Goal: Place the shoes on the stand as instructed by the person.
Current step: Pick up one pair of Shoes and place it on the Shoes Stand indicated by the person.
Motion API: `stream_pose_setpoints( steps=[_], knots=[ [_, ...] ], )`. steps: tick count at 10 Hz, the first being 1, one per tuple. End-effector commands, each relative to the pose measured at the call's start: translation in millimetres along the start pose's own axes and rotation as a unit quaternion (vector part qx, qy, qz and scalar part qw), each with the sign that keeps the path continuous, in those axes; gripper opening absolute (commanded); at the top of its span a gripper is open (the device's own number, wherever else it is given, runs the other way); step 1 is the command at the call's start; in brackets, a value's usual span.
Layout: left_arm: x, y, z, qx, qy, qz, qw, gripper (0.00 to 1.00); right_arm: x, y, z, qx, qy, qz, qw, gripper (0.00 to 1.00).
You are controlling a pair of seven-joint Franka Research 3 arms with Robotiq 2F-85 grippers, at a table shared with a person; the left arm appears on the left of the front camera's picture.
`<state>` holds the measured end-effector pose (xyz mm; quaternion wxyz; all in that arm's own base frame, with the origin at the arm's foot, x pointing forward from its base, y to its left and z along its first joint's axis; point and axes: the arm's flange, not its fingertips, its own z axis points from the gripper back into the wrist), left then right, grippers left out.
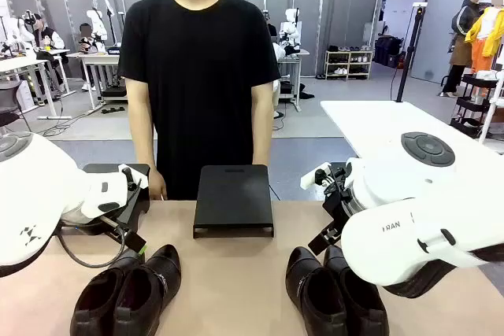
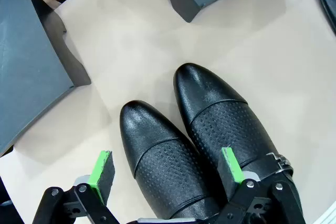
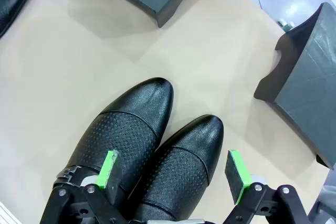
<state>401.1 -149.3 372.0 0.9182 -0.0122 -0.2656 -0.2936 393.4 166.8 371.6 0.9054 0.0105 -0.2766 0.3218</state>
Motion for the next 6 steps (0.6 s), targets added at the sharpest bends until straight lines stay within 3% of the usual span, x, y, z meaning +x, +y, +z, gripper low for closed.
stream_pose_setpoints(
  steps=[1, 6],
  knots=[
    [0.1, -0.3, 0.0, 0.0, 0.0, 0.0, 1.0, 1.0, 0.0, 0.0, 0.0, 0.0, 0.0, 0.0, 1.0, 1.0],
    [0.1, -0.3, 0.0, 0.0, 0.0, 0.0, 1.0, 1.0, 0.0, 0.0, 0.0, 0.0, 0.0, 0.0, 1.0, 1.0]
  ],
)
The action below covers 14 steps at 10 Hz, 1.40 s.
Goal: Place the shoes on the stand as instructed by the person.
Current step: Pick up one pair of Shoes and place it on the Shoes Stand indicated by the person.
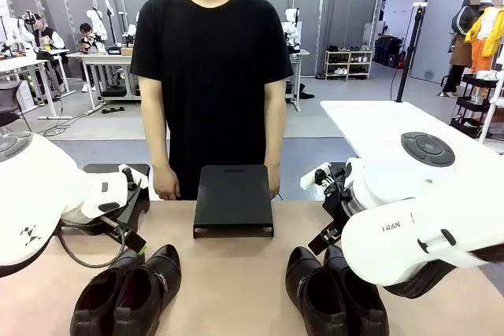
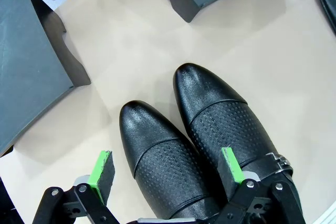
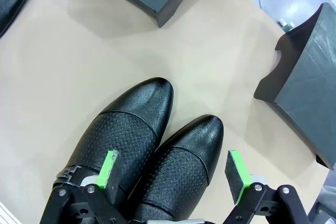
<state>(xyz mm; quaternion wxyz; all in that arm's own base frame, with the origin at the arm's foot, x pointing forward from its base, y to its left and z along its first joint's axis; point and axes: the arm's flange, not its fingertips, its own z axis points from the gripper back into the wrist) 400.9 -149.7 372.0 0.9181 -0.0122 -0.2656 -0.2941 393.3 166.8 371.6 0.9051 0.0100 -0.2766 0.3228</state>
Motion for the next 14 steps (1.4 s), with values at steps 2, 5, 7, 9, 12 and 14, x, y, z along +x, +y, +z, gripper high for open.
stream_pose_setpoints(
  steps=[2, 5, 7, 9, 12, 14],
  knots=[
    [0.0, 0.0, 0.0, 0.0, 0.0, 0.0, 1.0, 1.0, 0.0, -0.1, 0.0, 0.0, 0.0, -0.001, 1.0, 1.0],
    [0.0, 0.0, 0.0, 0.0, 0.0, 0.0, 1.0, 1.0, 0.0, -0.1, 0.0, 0.0, 0.0, -0.001, 1.0, 1.0],
    [8.2, 2.5, 13.5, 0.001, 0.005, -0.002, 1.0, 1.0, 12.3, -4.4, 15.8, -0.005, -0.007, 0.005, 1.0, 1.0],
    [15.5, 9.4, 44.0, -0.051, 0.018, 0.012, 0.998, 1.0, 31.7, -12.8, 50.9, 0.018, -0.009, -0.002, 1.0, 1.0],
    [26.2, 26.8, 113.7, -0.141, 0.015, 0.025, 0.99, 1.0, 47.6, -32.8, 105.4, 0.073, -0.005, -0.03, 0.997, 1.0],
    [16.9, 57.1, 149.5, -0.237, -0.007, 0.035, 0.971, 1.0, 37.1, -60.3, 138.3, 0.154, 0.003, -0.068, 0.986, 1.0]
  ],
)
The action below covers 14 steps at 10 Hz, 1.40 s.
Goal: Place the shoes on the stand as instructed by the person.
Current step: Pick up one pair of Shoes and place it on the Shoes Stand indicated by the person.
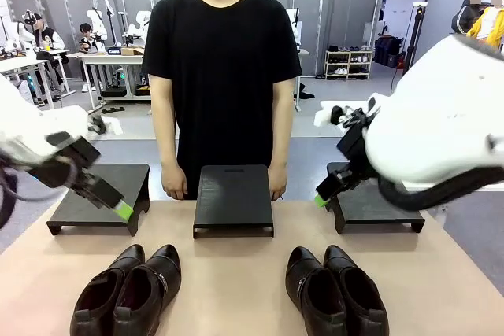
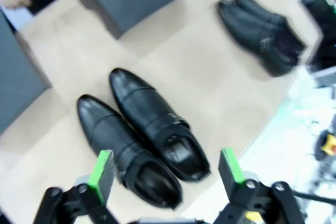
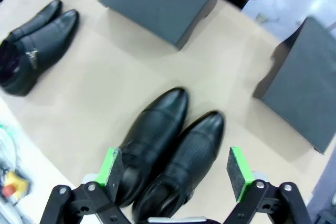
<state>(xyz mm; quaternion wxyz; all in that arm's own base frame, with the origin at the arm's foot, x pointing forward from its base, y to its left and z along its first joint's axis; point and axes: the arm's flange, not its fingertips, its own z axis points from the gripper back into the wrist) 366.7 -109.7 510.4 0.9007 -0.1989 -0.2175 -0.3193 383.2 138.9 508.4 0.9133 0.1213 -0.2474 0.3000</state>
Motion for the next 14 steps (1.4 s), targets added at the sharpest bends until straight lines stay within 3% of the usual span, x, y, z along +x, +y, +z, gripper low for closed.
stream_pose_setpoints(
  steps=[1, 5, 8, 10, 12, 14],
  knots=[
    [-18.2, 30.8, 40.8, -0.092, -0.016, 0.025, 0.995, 1.0, -21.4, -40.1, 39.4, 0.11, -0.007, -0.033, 0.993, 1.0],
    [-109.0, 92.9, 123.7, -0.254, -0.101, 0.05, 0.961, 1.0, -117.7, -124.1, 119.2, 0.275, -0.114, -0.118, 0.947, 1.0],
    [-189.8, 146.3, 154.1, -0.279, -0.202, 0.119, 0.931, 1.0, -193.2, -180.6, 144.6, 0.325, -0.185, -0.174, 0.911, 1.0],
    [-257.9, 174.0, 175.5, -0.268, -0.264, 0.185, 0.908, 1.0, -248.4, -201.7, 163.8, 0.324, -0.224, -0.204, 0.896, 1.0],
    [-307.8, 184.3, 189.6, -0.249, -0.308, 0.244, 0.885, 1.0, -288.1, -214.1, 180.0, 0.308, -0.264, -0.25, 0.879, 1.0],
    [-335.0, 182.8, 201.3, -0.231, -0.327, 0.271, 0.875, 1.0, -310.8, -217.2, 188.7, 0.298, -0.282, -0.273, 0.87, 1.0]
  ],
)
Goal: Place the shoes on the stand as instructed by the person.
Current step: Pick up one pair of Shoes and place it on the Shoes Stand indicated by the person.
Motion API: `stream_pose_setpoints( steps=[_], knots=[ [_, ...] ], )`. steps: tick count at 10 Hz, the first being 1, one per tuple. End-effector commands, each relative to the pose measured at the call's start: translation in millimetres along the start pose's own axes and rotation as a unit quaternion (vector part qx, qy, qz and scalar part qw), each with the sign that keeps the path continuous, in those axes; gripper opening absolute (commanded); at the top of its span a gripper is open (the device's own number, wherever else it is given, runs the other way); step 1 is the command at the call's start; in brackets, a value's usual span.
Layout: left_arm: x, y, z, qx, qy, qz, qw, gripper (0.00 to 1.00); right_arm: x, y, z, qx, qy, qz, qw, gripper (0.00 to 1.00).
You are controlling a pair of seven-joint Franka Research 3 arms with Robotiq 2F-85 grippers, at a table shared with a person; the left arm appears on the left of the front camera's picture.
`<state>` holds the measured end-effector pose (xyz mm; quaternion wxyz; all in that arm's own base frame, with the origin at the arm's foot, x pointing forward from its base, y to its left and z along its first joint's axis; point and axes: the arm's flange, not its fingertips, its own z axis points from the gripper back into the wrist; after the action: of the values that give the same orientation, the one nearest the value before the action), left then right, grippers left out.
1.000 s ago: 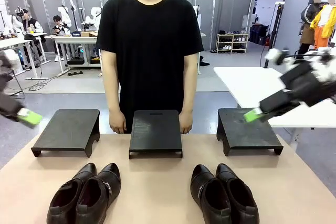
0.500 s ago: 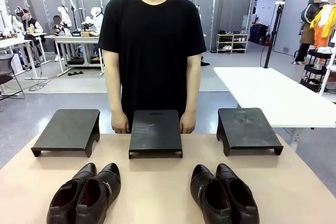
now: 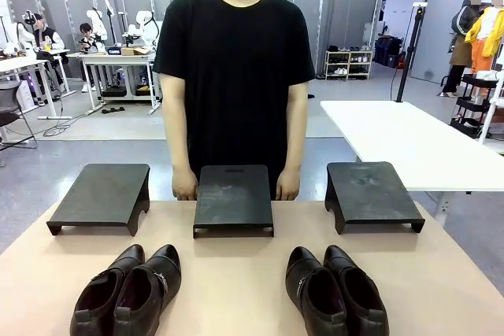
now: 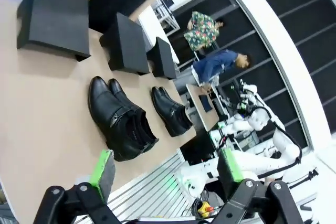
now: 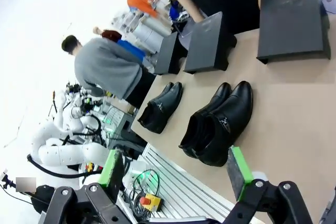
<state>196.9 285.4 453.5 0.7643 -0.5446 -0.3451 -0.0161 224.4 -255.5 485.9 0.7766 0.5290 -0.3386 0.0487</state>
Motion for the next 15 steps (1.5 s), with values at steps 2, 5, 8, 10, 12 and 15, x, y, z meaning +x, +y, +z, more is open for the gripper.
stream_pose_setpoints(
  steps=[2, 5, 8, 10, 12, 15],
  knots=[
    [5.9, -8.9, 1.5, 0.006, -0.023, -0.006, 1.0, 1.0, 7.1, 2.1, -2.8, -0.006, -0.025, -0.008, 1.0, 1.0],
    [-2.9, -0.4, 8.0, 0.006, -0.014, 0.006, 1.0, 1.0, -2.7, -1.2, 6.3, -0.002, -0.012, -0.006, 1.0, 1.0],
    [-2.9, -0.4, 8.0, 0.006, -0.014, 0.006, 1.0, 1.0, -2.7, -1.2, 6.3, -0.002, -0.012, -0.006, 1.0, 1.0],
    [-2.9, -0.4, 8.0, 0.006, -0.014, 0.006, 1.0, 1.0, -2.7, -1.2, 6.3, -0.002, -0.012, -0.006, 1.0, 1.0],
    [-2.9, -0.4, 8.0, 0.006, -0.014, 0.006, 1.0, 1.0, -2.7, -1.2, 6.3, -0.002, -0.012, -0.006, 1.0, 1.0],
    [-2.9, -0.4, 8.0, 0.006, -0.014, 0.006, 1.0, 1.0, -2.7, -1.2, 6.3, -0.002, -0.012, -0.006, 1.0, 1.0]
  ],
)
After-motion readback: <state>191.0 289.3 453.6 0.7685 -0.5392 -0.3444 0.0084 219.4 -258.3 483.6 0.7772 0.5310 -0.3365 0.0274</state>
